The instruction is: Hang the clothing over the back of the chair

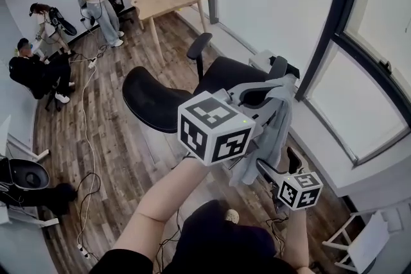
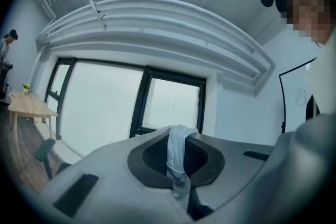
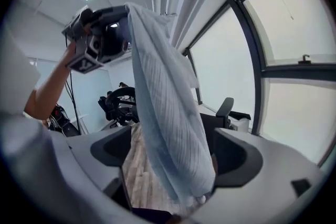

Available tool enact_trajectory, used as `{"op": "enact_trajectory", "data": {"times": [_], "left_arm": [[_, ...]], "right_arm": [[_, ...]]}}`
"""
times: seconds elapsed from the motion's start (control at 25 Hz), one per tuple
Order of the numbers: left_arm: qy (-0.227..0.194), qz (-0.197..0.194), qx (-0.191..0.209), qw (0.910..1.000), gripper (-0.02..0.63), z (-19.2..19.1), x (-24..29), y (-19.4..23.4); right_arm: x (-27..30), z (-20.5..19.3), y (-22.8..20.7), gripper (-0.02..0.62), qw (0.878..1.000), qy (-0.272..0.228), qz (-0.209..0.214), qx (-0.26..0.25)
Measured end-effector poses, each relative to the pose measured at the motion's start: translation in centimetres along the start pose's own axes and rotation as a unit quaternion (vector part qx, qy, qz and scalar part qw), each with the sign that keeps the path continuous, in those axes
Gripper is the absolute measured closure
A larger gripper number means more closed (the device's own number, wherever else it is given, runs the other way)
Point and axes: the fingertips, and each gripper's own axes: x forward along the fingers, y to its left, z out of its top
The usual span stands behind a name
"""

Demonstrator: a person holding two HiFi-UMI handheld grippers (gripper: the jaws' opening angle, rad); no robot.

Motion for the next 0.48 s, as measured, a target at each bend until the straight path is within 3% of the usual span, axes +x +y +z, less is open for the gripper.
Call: {"op": "enact_trajectory", "data": {"times": [0.2, 0.36, 0.48], "left_arm": [[-0.038, -0.026, 0.002, 0.9989, 0.603, 7.3, 0.1, -0.3], [-0.077, -0.02, 0.038, 0.9961, 0.603, 12.4, -1.3, -1.0], [-0.091, -0.005, 0.068, 0.9935, 0.603, 13.5, -2.7, -1.8]], "right_arm": [[3.0, 1.1, 0.1, 0.114, 0.999, -0.008, -0.029, -0.036], [4.1, 2.1, 0.1, 0.128, 0.995, -0.004, -0.038, -0.087], [3.0, 2.7, -1.2, 0.362, 0.992, -0.024, -0.059, -0.11]]}}
